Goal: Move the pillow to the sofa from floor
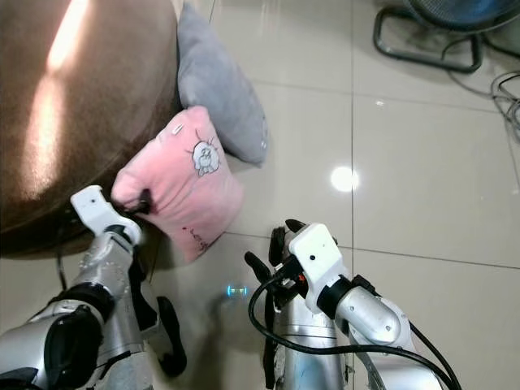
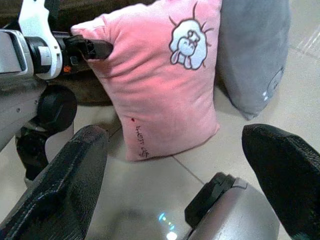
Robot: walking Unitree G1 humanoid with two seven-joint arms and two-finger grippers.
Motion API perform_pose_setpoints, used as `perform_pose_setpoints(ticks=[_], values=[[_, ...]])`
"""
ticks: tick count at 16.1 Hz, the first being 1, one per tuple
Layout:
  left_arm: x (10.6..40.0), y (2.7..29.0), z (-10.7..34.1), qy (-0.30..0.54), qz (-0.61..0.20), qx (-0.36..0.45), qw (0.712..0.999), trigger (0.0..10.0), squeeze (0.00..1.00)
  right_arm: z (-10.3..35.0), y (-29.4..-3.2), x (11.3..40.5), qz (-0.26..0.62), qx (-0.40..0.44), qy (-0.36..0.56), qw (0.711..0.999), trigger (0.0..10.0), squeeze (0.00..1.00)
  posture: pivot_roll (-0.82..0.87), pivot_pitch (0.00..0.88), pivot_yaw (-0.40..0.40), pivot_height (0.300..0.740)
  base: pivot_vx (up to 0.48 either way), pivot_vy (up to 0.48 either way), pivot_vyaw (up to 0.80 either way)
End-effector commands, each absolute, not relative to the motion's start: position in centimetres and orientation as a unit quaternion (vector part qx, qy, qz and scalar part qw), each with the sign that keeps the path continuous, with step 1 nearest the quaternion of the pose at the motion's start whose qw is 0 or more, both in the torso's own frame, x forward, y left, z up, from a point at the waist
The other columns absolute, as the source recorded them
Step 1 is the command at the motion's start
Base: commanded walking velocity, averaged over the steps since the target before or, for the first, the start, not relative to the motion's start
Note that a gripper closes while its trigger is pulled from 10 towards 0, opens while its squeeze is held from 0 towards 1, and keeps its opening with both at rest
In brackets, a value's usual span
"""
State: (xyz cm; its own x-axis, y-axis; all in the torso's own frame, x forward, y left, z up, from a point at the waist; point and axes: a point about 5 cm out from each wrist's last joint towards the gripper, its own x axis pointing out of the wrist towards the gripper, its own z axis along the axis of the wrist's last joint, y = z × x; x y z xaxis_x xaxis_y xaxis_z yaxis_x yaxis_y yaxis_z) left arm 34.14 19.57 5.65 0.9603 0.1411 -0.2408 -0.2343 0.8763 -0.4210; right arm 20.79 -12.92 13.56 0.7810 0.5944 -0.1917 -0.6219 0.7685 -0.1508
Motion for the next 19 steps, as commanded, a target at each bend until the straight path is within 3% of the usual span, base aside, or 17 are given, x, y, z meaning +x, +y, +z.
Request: perform_pose_setpoints(ticks=[1,2,3,4,5,19], values=[[33.7,18.5,4.6,0.13,0.071,-0.226,0.963,10.0,0.0,13.3,-13.0,20.2,0.323,-0.094,0.078,0.939,10.0,0.0,-0.26,0.449,-0.032,0.482,0.0,0.0,0.0],[33.7,18.2,4.6,0.134,0.063,-0.215,0.965,10.0,0.0,13.1,-12.9,20.0,0.323,-0.094,0.08,0.938,10.0,0.0,-0.26,0.446,-0.031,0.482,0.0,0.0,0.0],[33.6,18.3,4.5,0.141,0.068,-0.191,0.969,7.5,0.0,13.1,-12.9,20.0,0.322,-0.094,0.081,0.939,10.0,0.0,-0.26,0.435,-0.024,0.482,0.0,0.0,0.0],[33.6,18.3,4.4,0.144,0.068,-0.196,0.968,5.8,0.0,13.1,-12.9,20.1,0.321,-0.093,0.082,0.939,10.0,0.0,-0.26,0.438,-0.017,0.482,0.0,0.0,0.0],[33.6,18.4,4.3,0.148,0.066,-0.192,0.968,0.0,0.0,13.2,-12.9,20.2,0.318,-0.093,0.082,0.94,10.0,0.0,-0.26,0.445,-0.005,0.482,0.0,0.0,0.0],[34.3,17.4,5.2,0.134,0.028,-0.231,0.963,0.0,0.0,12.5,-13.5,21.1,0.304,-0.101,0.079,0.944,10.0,0.0,-0.23,0.384,0.061,0.482,0.0,0.0,0.0]])
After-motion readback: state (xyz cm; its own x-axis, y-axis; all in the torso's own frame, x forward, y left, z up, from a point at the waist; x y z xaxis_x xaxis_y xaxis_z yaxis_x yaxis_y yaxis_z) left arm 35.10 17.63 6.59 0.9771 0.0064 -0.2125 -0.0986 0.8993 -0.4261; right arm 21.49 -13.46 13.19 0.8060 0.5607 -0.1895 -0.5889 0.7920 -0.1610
